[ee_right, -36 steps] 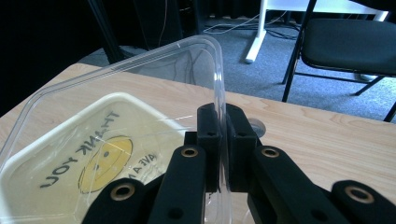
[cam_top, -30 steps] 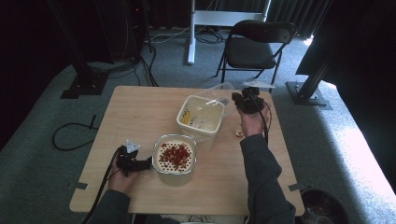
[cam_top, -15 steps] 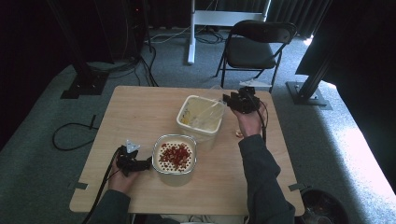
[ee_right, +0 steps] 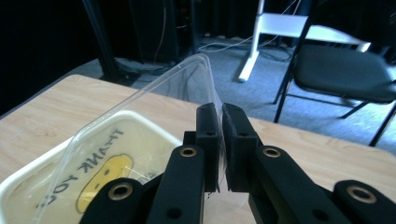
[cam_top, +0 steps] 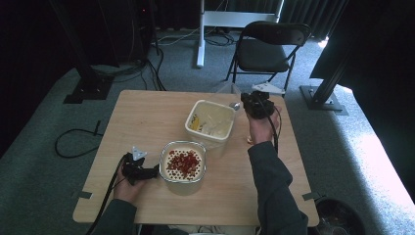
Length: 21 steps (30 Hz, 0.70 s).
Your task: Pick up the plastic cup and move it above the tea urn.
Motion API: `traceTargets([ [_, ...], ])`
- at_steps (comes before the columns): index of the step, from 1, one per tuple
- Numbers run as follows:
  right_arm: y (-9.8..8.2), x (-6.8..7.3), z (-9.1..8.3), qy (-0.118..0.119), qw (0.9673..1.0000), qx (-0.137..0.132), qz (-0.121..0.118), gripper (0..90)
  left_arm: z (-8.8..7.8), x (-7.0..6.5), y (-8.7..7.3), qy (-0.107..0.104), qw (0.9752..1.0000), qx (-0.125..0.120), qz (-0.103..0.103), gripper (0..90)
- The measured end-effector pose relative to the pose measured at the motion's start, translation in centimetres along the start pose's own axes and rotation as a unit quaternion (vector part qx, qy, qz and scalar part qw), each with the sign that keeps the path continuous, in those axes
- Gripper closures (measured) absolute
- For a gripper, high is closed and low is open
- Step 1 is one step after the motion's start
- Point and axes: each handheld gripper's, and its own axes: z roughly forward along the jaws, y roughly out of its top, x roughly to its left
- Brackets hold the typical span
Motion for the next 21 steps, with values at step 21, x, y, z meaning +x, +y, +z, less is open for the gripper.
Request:
traceTargets([
  [21,-0.4,1.0,-0.2,0.06,0.998,-0.008,-0.019,65.5,0.0,0.0,0.0,0.0,1.0,0.0,0.0,14.3],
])
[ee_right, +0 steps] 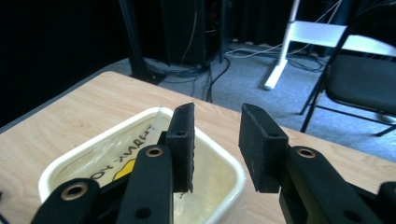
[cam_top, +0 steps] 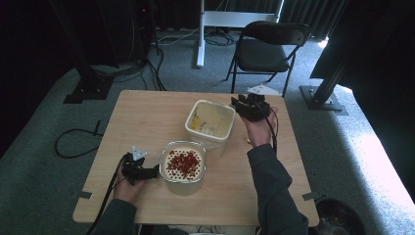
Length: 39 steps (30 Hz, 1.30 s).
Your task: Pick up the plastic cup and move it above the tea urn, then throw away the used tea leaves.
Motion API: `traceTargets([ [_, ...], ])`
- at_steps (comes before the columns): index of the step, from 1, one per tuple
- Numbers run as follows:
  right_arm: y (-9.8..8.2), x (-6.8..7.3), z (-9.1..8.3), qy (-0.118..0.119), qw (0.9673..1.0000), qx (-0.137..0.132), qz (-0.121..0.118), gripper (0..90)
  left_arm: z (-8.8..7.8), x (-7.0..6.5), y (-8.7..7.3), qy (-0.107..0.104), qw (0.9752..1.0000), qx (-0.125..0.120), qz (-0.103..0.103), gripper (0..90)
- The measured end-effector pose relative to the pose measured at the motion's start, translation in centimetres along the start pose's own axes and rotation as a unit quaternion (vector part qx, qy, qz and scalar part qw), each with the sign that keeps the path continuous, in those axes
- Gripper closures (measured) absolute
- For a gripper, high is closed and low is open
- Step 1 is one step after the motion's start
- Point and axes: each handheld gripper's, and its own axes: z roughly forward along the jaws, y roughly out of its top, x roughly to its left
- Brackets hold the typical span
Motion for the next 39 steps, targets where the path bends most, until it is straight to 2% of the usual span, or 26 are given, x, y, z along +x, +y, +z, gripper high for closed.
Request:
traceTargets([
  [8,-0.9,-0.5,-0.3,0.006,0.9999,0.009,0.0,64.4,0.0,0.0,0.0,0.0,1.0,0.0,0.0,14.3],
  [21,-4.5,-1.0,-1.3,0.008,0.9996,0.029,-0.003,57.1,0.0,0.0,0.0,0.0,1.0,0.0,0.001,14.3],
  [25,-5.3,-1.1,-1.6,0.003,0.9993,0.035,-0.01,54.9,0.0,0.0,0.0,-0.001,1.0,0.0,0.001,14.3],
  [33,-6.5,-1.7,-2.2,-0.005,0.9989,0.045,-0.007,50.4,0.0,0.0,0.0,-0.001,1.0,0.0,0.001,14.4],
  [39,-7.9,-2.7,-3.5,-0.018,0.9989,0.042,-0.006,42.0,0.0,0.0,0.0,-0.001,1.0,0.0,0.001,14.3],
])
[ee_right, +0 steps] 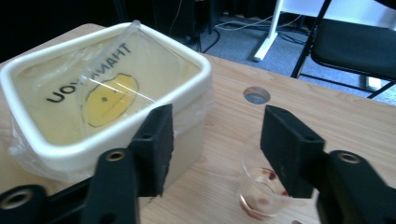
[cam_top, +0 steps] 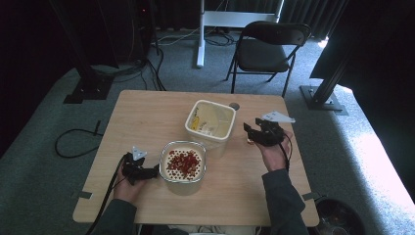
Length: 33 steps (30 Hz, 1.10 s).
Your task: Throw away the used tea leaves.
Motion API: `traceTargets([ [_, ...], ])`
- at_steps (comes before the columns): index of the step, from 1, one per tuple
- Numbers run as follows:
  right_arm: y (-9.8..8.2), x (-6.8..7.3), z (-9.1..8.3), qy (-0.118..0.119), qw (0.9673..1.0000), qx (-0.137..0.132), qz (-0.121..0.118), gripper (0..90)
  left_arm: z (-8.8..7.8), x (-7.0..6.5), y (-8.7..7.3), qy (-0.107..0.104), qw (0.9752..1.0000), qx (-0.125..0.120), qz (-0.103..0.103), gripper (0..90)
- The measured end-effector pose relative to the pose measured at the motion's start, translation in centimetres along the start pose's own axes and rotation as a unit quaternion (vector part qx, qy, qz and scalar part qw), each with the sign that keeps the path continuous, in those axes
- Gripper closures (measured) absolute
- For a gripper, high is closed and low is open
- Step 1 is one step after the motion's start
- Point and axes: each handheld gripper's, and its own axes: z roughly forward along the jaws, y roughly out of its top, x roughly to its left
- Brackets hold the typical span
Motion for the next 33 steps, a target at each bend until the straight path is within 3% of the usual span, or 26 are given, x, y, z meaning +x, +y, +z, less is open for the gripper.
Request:
traceTargets([
  [12,-3.5,-2.9,-0.4,-0.027,0.9995,0.005,0.016,22.3,0.0,0.0,0.0,0.0,1.0,0.0,0.0,14.3],
  [18,-5.3,-3.8,1.8,-0.035,0.9992,0.016,0.009,18.8,0.0,0.0,0.0,0.0,1.0,0.001,0.0,14.3],
  [28,-7.0,-5.5,5.6,-0.026,0.9987,0.035,0.026,19.7,0.0,0.0,0.0,-0.001,1.0,0.001,0.0,14.3],
  [33,-7.3,-5.7,7.1,-0.02,0.9992,0.026,0.024,19.6,0.0,0.0,0.0,0.0,1.0,0.001,0.0,14.3],
])
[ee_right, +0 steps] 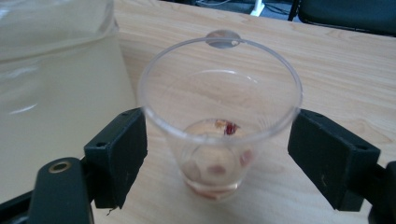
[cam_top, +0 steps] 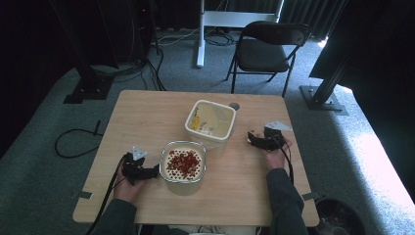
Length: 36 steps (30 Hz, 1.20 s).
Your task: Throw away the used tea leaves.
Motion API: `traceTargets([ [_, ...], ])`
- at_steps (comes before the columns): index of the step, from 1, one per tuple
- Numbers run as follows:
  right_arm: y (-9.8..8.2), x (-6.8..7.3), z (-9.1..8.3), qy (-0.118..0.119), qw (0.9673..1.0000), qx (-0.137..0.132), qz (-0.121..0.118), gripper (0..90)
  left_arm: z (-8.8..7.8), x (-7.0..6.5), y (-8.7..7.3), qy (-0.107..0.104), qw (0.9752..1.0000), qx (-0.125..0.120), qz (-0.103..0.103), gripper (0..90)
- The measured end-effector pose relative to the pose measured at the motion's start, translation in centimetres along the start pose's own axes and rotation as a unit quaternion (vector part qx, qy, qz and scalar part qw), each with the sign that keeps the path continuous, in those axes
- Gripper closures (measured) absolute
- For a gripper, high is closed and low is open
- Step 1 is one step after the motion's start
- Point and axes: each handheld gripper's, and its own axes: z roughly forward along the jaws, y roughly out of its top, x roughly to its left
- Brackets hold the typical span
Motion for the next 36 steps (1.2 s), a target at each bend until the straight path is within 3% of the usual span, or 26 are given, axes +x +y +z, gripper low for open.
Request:
traceTargets([
  [5,0.1,-0.1,1.6,0.004,1.0,-0.006,-0.001,21.8,0.0,0.0,0.0,0.0,1.0,0.0,0.0,14.3],
  [10,-0.4,-0.1,2.3,0.013,0.9997,-0.018,0.012,29.4,0.0,0.0,0.0,0.0,1.0,0.0,0.0,14.4],
  [14,-0.3,0.1,2.4,0.007,0.9997,-0.024,0.003,34.4,0.1,0.0,0.1,-0.003,1.0,-0.002,0.004,15.8],
  [15,-0.3,0.2,2.3,0.008,0.9997,-0.024,0.003,35.5,0.0,0.0,0.1,-0.005,1.0,-0.007,0.005,18.3],
  [17,-0.3,0.5,2.2,0.007,0.9997,-0.023,-0.003,37.1,-0.1,0.1,0.2,-0.003,0.9999,-0.01,0.002,31.5],
  [19,-0.2,0.7,1.9,0.009,0.9996,-0.024,-0.008,37.5,0.0,0.0,0.3,-0.002,0.9999,-0.012,0.002,36.5],
  [24,0.4,1.6,0.1,0.022,0.9989,-0.036,-0.019,38.3,0.8,-0.7,1.2,-0.016,0.9997,-0.012,0.014,40.3],
  [28,0.5,2.9,-2.3,0.037,0.9975,-0.044,-0.041,38.4,1.1,-1.6,1.7,-0.037,0.9987,-0.007,0.034,40.9],
  [31,0.4,3.1,-4.2,0.037,0.9972,-0.051,-0.04,38.5,1.0,-2.2,1.7,-0.047,0.9979,-0.008,0.044,45.6],
  [36,0.0,3.6,-6.9,0.033,0.9972,-0.047,-0.048,38.5,0.7,-2.3,1.6,-0.067,0.9972,-0.008,0.031,50.8],
])
